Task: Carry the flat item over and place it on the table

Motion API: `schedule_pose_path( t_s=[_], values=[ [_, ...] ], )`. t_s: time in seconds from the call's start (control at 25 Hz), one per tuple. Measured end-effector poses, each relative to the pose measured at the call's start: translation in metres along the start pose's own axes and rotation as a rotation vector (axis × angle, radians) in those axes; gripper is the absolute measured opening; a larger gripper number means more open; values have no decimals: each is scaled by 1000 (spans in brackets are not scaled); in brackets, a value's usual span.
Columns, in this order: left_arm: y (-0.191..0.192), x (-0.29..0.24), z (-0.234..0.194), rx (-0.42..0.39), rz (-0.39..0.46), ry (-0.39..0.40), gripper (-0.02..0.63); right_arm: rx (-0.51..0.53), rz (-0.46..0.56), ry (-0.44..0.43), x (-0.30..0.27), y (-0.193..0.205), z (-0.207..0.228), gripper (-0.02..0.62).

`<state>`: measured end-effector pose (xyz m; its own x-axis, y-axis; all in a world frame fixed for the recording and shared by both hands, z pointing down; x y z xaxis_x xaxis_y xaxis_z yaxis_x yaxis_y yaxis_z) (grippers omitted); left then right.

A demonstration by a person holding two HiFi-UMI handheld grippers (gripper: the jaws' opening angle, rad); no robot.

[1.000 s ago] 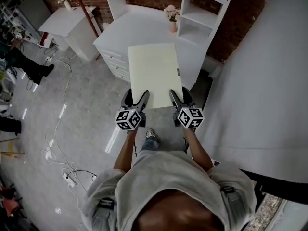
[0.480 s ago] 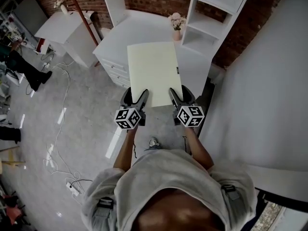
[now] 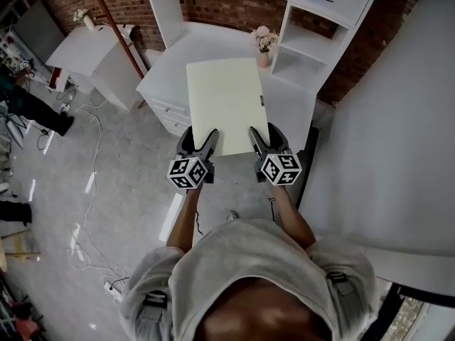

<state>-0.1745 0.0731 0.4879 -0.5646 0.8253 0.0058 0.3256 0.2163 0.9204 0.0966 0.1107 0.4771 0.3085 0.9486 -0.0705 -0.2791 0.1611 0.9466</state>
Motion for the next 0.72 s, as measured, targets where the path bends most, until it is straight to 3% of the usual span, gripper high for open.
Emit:
schedule_pose_path(
  t_s=[0.72],
  values=[
    [12, 9, -13, 21, -13, 2, 403, 3, -19, 15, 1, 15, -9, 296]
  ],
)
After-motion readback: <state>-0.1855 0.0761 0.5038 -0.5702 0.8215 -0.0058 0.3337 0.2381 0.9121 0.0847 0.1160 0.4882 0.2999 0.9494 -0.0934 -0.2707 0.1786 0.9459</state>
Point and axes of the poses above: the fingertips, and each gripper's own axes: x backward along the fingers, z to its right, y out of its underside, the point moved 10 cm from there along x, backward along the fingers, and after that the axes turned 1 degree about y, right-handed, at the moved point
